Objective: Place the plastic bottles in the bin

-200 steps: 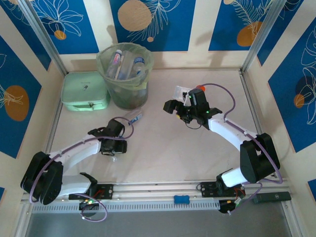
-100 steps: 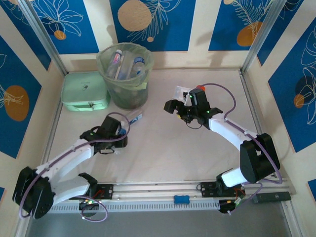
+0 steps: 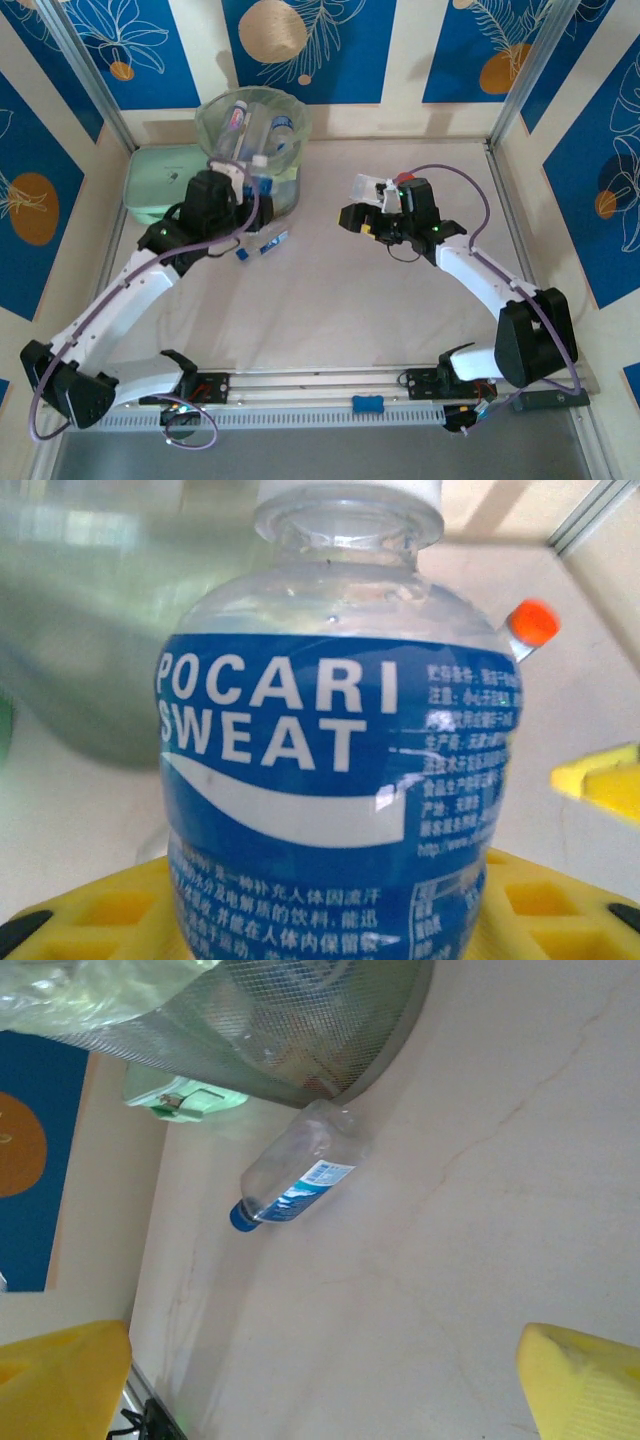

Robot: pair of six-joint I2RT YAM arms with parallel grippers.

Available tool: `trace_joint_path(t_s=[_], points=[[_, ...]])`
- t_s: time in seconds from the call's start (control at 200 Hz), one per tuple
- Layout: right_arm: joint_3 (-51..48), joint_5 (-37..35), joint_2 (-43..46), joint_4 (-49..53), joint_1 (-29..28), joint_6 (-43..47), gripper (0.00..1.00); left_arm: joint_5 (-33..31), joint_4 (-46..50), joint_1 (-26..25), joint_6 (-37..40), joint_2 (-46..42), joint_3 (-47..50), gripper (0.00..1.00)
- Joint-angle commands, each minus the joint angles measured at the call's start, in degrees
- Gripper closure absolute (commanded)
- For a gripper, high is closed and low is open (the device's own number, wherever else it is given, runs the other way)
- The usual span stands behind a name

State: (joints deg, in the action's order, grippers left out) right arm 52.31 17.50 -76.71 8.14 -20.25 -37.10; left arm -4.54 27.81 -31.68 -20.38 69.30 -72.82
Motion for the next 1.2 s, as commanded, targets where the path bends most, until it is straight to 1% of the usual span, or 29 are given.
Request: trace_joint_path(t_s=[0.0, 0.12, 0.285, 0.385, 0.51, 0.61, 0.79, 1.075, 1.155, 1.196], points=[[-1.6, 3.62, 2.11, 0.68, 0.27, 2.93, 0.01, 0.32, -3.11, 0.08, 8.09, 4.53, -8.45, 0.58], [-2.67, 4.31, 3.17, 0.04, 0.29, 2.86, 0.01, -0.16, -1.44, 2.03, 14.55, 11.59, -19.29, 0.59], [-4.3, 3.29, 5.27, 0.08, 0.36, 2.56, 0.01, 5.75, 0.66, 7.49, 20.18, 20.94, -32.6, 0.59], [-4.9, 2.4, 6.45, 0.66, 0.38, 2.55, 0.01, 9.36, 3.71, 10.31, 22.69, 26.94, -41.05, 0.59], [-4.94, 1.2, 7.85, 1.94, 0.47, 2.71, 0.01, 9.7, 8.92, 11.59, 27.19, 33.8, -50.82, 0.59], [-5.02, 0.1, 8.91, 2.57, 0.43, 2.82, 0.01, 10.53, 12.13, 11.9, 29.6, 38.16, -56.33, 0.59], [-5.03, -0.49, 9.47, 2.84, 0.46, 2.23, 0.01, 13.45, 15.53, 12.14, 29.58, 43.78, -61.32, 0.59], [-4.74, -1.54, 10.3, 3.02, 0.3, 1.62, 0.01, 13.77, 17.13, 12.13, 28.79, 48.2, -61.66, 0.59], [-4.68, -1.76, 10.3, 2.93, 0.21, 1.43, 0.01, 14.12, 17.69, 12.09, 28.65, 48.9, -61.76, 0.54], [-4.68, -1.76, 10.33, 2.85, 0.21, 1.4, 0.01, 13.9, 18.04, 12.03, 28.64, 49.15, -61.9, 0.49]])
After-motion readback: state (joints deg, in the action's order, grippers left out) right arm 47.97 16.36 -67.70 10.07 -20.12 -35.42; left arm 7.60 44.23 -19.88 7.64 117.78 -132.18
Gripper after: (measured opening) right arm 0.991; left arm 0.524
